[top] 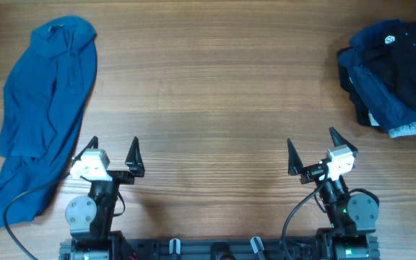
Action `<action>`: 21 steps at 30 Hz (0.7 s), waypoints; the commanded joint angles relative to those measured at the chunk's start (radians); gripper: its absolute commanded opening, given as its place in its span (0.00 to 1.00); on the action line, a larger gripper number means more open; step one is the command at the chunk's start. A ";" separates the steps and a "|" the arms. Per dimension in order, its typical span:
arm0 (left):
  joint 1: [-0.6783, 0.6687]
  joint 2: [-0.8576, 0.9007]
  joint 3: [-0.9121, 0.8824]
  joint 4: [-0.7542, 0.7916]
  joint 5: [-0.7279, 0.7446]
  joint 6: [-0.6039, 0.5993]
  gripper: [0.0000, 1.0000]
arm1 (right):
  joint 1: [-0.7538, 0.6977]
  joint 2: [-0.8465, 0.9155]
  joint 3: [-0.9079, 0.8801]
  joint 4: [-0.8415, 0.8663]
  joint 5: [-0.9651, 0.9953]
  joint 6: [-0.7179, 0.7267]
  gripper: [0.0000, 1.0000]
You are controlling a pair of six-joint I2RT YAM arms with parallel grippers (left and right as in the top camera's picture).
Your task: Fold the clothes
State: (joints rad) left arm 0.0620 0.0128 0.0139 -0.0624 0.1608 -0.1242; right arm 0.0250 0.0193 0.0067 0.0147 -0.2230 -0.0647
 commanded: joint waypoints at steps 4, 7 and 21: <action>0.008 -0.006 -0.008 0.000 -0.013 0.016 1.00 | -0.004 -0.009 -0.002 0.006 0.029 -0.020 1.00; 0.008 -0.006 -0.008 0.000 -0.013 0.016 1.00 | -0.004 -0.009 -0.002 0.002 0.035 -0.048 1.00; 0.008 -0.006 -0.004 0.006 0.068 -0.039 1.00 | -0.004 -0.009 -0.001 0.085 -0.089 -0.056 1.00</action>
State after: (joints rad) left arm 0.0624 0.0128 0.0139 -0.0597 0.1707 -0.1249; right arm 0.0250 0.0193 0.0067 0.0544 -0.2165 -0.1177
